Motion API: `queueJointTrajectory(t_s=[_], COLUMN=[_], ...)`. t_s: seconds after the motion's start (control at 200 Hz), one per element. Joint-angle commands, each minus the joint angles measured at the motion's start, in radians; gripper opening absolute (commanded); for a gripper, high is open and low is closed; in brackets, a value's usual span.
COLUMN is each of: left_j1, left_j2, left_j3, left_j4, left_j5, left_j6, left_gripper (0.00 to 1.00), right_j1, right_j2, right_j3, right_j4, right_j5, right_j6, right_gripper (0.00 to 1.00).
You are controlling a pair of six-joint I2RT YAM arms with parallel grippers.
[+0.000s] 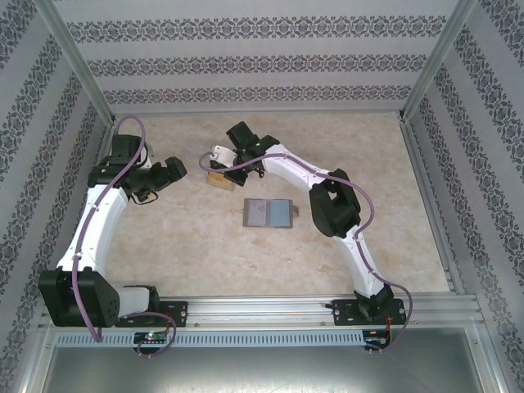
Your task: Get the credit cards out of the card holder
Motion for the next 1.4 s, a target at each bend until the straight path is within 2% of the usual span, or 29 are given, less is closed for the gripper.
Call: queueJointTrajectory(t_s=[0.0,0.315,0.475,0.664,0.859,0.944,1.069,1.249,1.324,1.394], left_j1=[0.011,0.011,0.011,0.01,0.011,0.011,0.011,0.01,0.01,0.01], left_j2=[0.006,0.004,0.004,0.009,0.011,0.013,0.016,0.036,0.044,0.051], left_j3=[-0.018,-0.02,-0.021,-0.022,-0.021,-0.022,-0.025,-0.028,-0.032,-0.037], left_j4=[-0.002,-0.002,0.001,0.003,0.002,0.001,0.005,0.014,0.024,0.035], left_j5=[0.011,0.018,0.024,0.027,0.026,0.026,0.034,0.065,0.083,0.101], left_j6=[0.027,0.029,0.03,0.03,0.029,0.031,0.031,0.027,0.023,0.017], left_gripper=[0.99,1.0,0.99,0.99,1.0,0.99,0.99,1.0,1.0,1.0], right_j1=[0.006,0.005,0.007,0.006,0.006,0.006,0.008,0.006,0.002,-0.008], right_j2=[0.029,0.057,0.068,0.054,-0.024,-0.087,-0.213,-0.444,-0.518,-0.573], right_j3=[0.051,0.086,0.095,0.098,0.057,0.008,-0.133,-0.482,-0.598,-0.698], right_j4=[-0.016,-0.015,-0.019,-0.03,-0.013,0.01,0.095,0.302,0.326,0.334], right_j5=[0.013,0.007,0.011,0.02,0.017,0.013,0.04,0.163,0.222,0.214], right_j6=[-0.02,-0.013,-0.013,-0.007,0.038,0.113,0.295,0.593,0.723,0.807], right_gripper=[0.0,0.04,0.09,0.24,0.27,0.3,0.41,0.56,0.63,0.67])
